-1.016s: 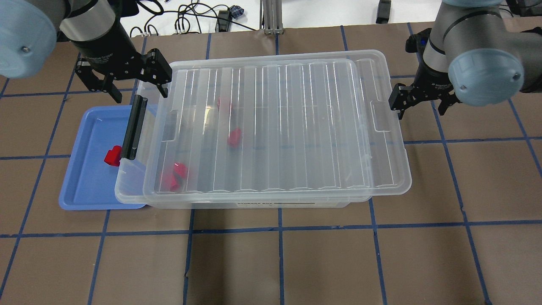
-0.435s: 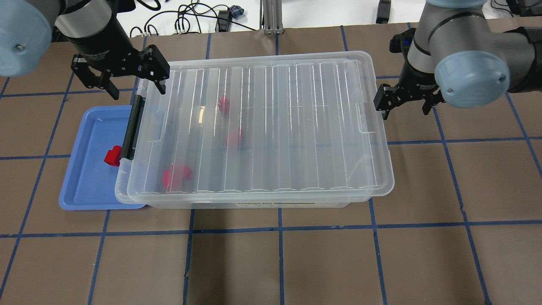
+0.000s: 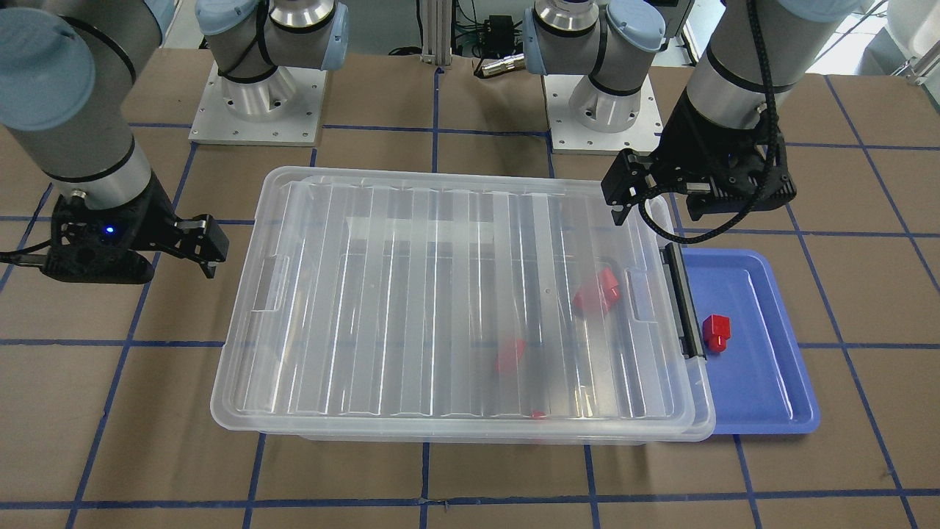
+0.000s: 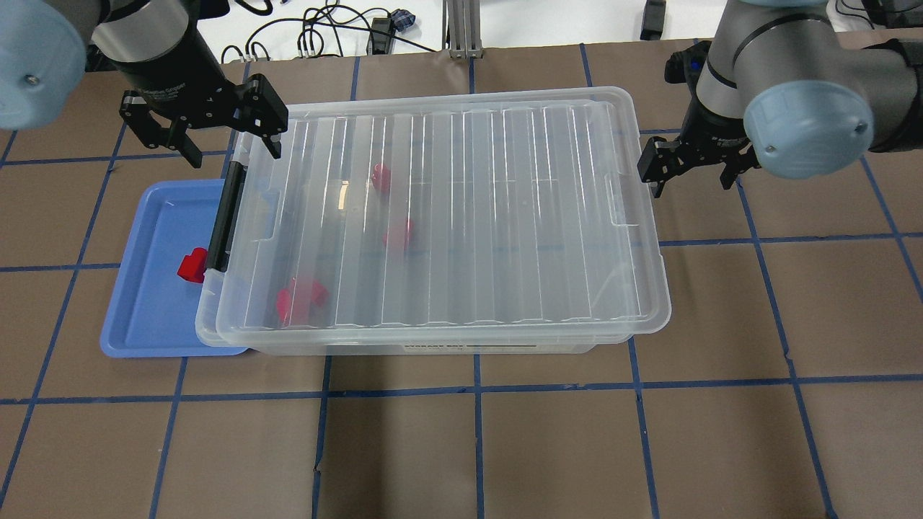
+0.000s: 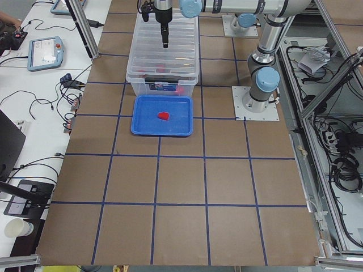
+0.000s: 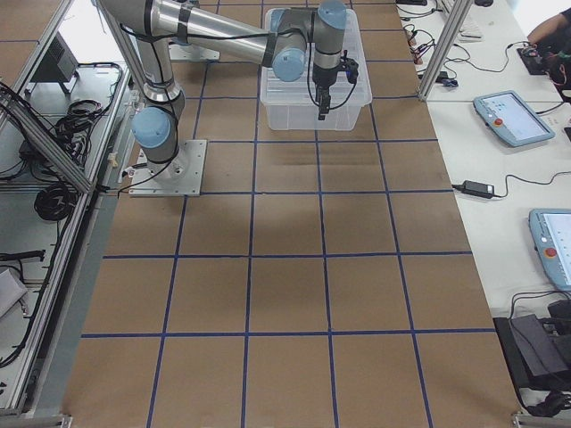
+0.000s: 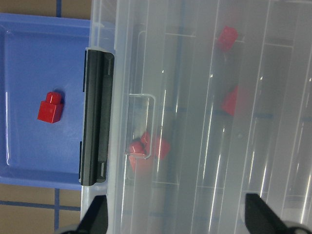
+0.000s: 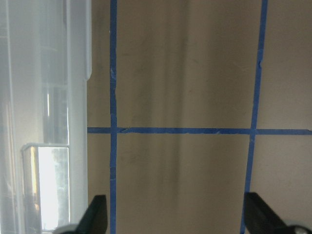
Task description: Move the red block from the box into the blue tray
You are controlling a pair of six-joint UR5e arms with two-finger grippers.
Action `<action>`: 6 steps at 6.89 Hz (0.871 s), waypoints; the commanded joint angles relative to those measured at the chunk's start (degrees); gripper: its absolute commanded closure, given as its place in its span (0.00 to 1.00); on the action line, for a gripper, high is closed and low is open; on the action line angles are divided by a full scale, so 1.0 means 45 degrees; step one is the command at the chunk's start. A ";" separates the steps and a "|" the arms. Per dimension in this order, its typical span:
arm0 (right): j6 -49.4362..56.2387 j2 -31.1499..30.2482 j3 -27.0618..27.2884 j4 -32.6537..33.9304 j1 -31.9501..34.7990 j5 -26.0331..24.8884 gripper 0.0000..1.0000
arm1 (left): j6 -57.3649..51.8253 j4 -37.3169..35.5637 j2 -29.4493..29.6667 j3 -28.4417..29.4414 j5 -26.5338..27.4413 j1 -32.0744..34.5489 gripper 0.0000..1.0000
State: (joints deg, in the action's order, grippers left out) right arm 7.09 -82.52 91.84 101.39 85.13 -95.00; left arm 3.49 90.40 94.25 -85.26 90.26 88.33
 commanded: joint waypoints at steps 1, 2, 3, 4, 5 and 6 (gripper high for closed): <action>-0.0013 -0.0295 -0.1905 -0.2248 0.0203 0.0153 0.00 | 0.0006 -0.0477 0.0032 -0.0096 -0.0020 -0.0001 0.00; -0.0168 -0.0644 -0.2105 -0.2819 0.0552 0.0695 0.00 | -0.0052 -0.0480 0.0051 -0.0097 -0.0039 -0.0020 0.00; -0.0285 -0.0879 -0.2088 -0.3134 0.0633 0.0875 0.00 | -0.0323 -0.0480 0.0090 -0.0020 -0.0039 -0.0001 0.00; -0.0634 -0.0785 -0.2088 -0.3117 0.0827 0.1012 0.00 | -0.0461 -0.0480 0.0129 0.0039 -0.0039 -0.0020 0.00; -0.0715 -0.0668 -0.2223 -0.3117 0.0868 0.0916 0.00 | -0.0559 -0.0499 0.0149 0.0078 -0.0039 -0.0040 0.00; -0.0716 -0.0628 -0.2224 -0.3137 0.0868 0.0973 0.00 | -0.0599 -0.0499 0.0188 0.0117 -0.0039 -0.0059 0.00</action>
State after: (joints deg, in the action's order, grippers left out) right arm 4.18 -85.64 82.04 87.43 88.85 -90.81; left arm 1.18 88.19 94.91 -84.96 90.09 88.17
